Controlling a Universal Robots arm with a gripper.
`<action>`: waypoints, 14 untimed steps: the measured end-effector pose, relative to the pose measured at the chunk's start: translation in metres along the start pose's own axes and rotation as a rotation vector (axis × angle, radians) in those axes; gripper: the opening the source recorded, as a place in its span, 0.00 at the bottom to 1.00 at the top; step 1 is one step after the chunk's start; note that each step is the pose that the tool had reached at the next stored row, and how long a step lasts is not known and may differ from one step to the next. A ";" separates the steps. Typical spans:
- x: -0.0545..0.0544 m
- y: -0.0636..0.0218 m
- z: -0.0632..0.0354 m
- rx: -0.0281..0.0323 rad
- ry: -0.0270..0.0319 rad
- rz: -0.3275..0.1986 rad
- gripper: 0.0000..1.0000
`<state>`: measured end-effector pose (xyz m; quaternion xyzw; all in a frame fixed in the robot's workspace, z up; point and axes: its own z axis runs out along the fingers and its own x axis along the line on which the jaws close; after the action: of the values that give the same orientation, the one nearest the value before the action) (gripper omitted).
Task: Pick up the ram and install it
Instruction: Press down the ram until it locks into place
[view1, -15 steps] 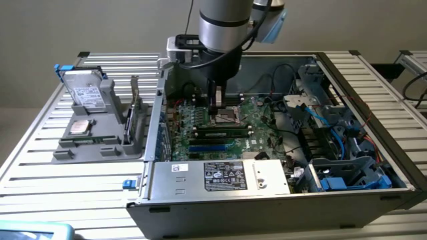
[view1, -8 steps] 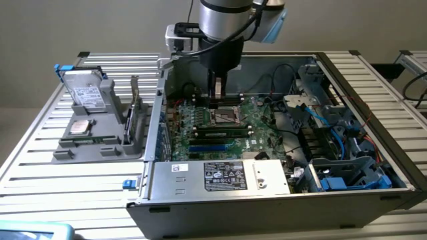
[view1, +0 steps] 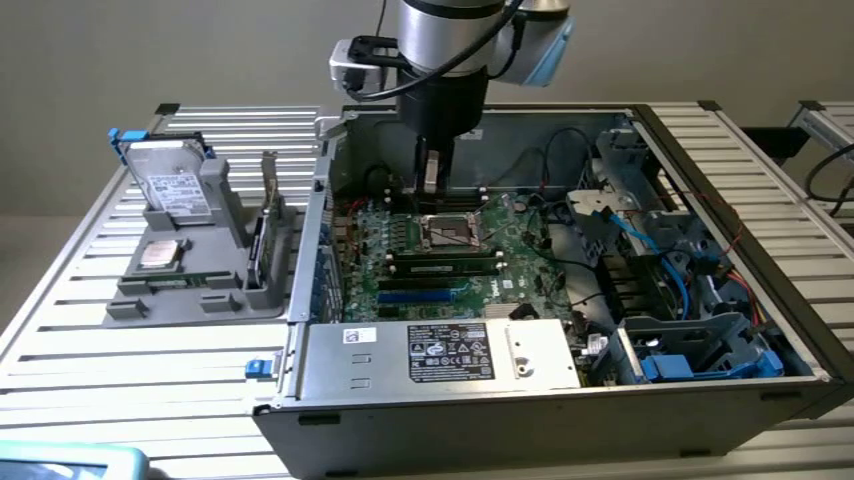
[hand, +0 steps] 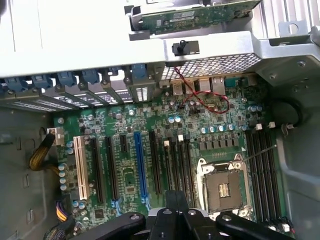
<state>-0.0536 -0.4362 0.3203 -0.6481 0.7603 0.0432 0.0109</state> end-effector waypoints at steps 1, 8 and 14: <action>0.000 0.0000 0.0000 0.0011 -0.0007 0.016 0.11; 0.000 0.0000 0.0001 0.0092 -0.0065 0.128 0.11; 0.000 0.0000 0.0006 0.0166 -0.0126 0.232 0.11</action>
<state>-0.0536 -0.4363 0.3197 -0.5555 0.8303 0.0419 0.0160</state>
